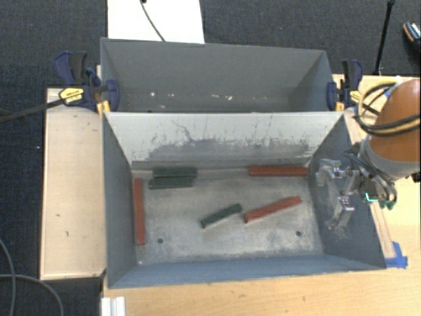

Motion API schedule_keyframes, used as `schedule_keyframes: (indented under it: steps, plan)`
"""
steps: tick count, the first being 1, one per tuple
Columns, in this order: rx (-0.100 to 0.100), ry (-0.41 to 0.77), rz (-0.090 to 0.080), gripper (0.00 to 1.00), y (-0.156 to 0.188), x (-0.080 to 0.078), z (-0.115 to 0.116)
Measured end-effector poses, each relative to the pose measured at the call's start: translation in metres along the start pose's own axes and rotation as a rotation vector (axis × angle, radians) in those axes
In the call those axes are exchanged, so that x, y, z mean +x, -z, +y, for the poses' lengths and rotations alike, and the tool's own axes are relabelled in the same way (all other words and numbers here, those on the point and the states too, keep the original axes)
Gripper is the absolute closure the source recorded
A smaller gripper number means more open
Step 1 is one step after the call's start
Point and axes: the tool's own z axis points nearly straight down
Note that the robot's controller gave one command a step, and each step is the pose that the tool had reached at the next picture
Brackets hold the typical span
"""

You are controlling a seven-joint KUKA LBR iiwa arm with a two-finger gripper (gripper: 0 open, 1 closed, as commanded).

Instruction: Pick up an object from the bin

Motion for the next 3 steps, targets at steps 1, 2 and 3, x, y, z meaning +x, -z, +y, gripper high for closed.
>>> schedule_keyframes:
  steps: [1, 2, 3]
  plan:
    - [-0.002, 0.24, -0.002, 0.0, -0.111, -0.043, 0.086]
    - [-0.001, 0.29, -0.004, 0.0, -0.076, -0.026, 0.132]
    - [0.001, 0.277, -0.003, 0.0, -0.076, -0.002, 0.122]
